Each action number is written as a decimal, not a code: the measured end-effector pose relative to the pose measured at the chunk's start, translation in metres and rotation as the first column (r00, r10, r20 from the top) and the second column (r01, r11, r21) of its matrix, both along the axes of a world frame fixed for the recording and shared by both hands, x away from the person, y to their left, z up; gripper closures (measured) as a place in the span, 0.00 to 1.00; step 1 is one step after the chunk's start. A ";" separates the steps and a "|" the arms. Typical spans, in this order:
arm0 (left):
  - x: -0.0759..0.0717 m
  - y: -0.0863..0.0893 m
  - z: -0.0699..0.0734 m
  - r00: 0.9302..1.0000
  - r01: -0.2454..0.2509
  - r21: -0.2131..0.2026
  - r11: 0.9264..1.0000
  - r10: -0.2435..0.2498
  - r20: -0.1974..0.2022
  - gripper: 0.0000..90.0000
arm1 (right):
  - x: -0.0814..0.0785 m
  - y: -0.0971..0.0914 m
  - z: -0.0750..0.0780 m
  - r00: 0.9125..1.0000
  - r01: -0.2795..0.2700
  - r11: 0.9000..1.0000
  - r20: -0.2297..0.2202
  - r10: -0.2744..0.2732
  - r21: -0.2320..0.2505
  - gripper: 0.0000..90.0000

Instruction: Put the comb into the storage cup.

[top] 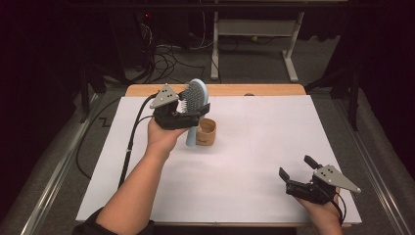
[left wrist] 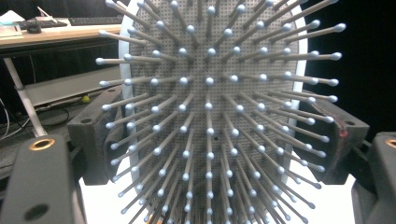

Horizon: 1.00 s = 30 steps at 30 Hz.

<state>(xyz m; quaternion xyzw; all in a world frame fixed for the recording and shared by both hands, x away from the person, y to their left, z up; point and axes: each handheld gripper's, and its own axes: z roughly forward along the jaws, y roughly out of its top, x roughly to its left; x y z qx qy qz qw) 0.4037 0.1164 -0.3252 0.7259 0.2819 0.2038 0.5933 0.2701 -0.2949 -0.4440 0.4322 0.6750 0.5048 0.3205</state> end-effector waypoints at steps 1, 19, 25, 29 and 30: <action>0.001 -0.001 0.001 1.000 0.000 0.001 1.000 0.000 0.000 0.23 | 0.000 0.000 0.000 1.000 0.000 1.000 0.000 0.000 0.000 0.06; 0.013 -0.022 0.020 1.000 0.021 -0.019 1.000 -0.020 0.018 0.23 | 0.000 -0.002 0.000 1.000 -0.001 1.000 0.009 0.001 0.005 0.06; 0.018 -0.027 0.026 0.999 0.023 -0.025 0.999 -0.023 0.028 0.23 | 0.000 -0.002 0.001 1.000 0.000 1.000 0.010 0.000 0.008 0.06; 0.022 -0.031 0.029 0.999 0.022 -0.023 0.999 -0.022 0.031 0.23 | 0.000 -0.002 0.001 1.000 -0.001 1.000 0.009 0.001 0.007 0.06; 0.023 -0.032 0.030 0.999 0.021 -0.021 1.000 -0.020 0.031 0.23 | -0.001 -0.002 0.001 1.000 -0.001 1.000 0.009 0.000 0.007 0.06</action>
